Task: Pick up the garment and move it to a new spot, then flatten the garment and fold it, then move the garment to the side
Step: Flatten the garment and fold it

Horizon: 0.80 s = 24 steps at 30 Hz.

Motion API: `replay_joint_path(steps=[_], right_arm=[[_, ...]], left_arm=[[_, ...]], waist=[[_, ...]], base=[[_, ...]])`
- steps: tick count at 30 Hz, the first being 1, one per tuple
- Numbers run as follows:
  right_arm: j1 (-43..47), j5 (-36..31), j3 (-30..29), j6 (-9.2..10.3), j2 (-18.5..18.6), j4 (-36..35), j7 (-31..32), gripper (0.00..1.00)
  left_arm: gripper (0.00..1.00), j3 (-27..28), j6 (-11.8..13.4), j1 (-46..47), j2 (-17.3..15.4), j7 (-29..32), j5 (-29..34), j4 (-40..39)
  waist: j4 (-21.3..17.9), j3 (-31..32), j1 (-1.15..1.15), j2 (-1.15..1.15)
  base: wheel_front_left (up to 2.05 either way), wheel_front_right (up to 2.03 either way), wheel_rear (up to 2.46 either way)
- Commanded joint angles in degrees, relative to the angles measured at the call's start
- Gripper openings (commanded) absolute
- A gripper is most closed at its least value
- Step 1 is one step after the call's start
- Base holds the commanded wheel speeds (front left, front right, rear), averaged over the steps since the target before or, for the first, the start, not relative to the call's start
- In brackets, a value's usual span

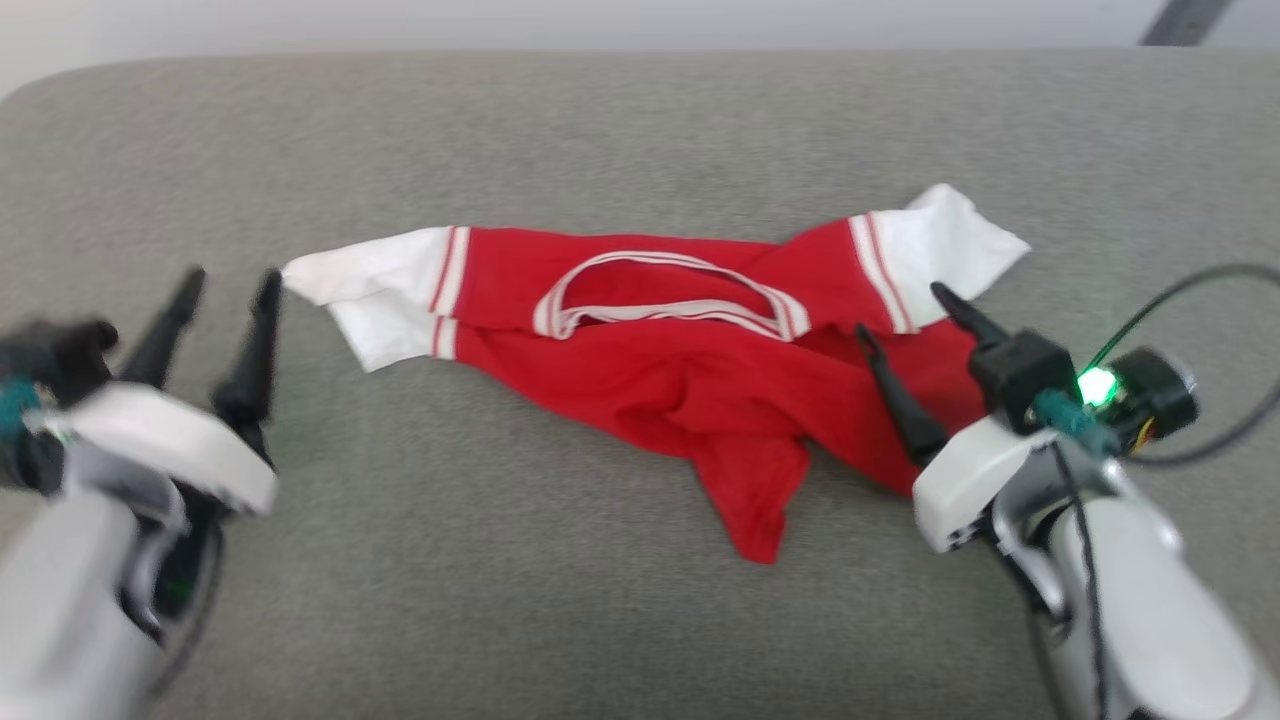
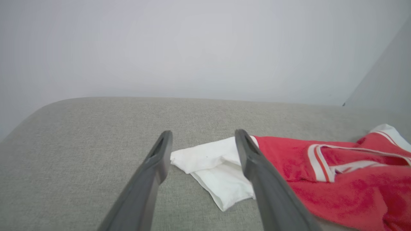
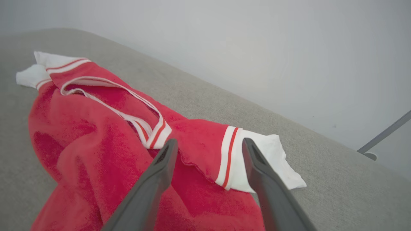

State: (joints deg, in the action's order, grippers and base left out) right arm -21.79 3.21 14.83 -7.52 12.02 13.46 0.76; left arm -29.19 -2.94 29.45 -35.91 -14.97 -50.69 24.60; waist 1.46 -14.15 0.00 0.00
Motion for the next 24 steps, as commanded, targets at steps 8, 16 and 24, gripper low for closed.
replay_joint_path(steps=[8,16,24], right_arm=[[-6.9,7.4,12.1,0.06,12.4,-0.6,12.3,1.0],[-12.5,14.8,22.5,0.06,21.4,-4.7,20.0,1.0],[-18.1,16.1,28.2,0.06,23.5,-5.1,22.8,1.0]], left_arm=[[1.0,17.5,-2.5,-14.6,11.7,-0.3,14.7,-10.5],[1.0,23.5,-4.6,-18.0,17.7,-0.3,18.9,-12.5],[1.0,21.9,-4.6,-17.5,18.6,-0.3,17.6,-13.6]], waist=[[5.0,-2.0,0.0,0.0],[7.5,-4.1,0.0,0.0],[8.2,-5.7,0.0,0.0]], base=[[0.0,0.0,0.0],[0.0,0.0,0.0],[0.0,0.0,0.0]])
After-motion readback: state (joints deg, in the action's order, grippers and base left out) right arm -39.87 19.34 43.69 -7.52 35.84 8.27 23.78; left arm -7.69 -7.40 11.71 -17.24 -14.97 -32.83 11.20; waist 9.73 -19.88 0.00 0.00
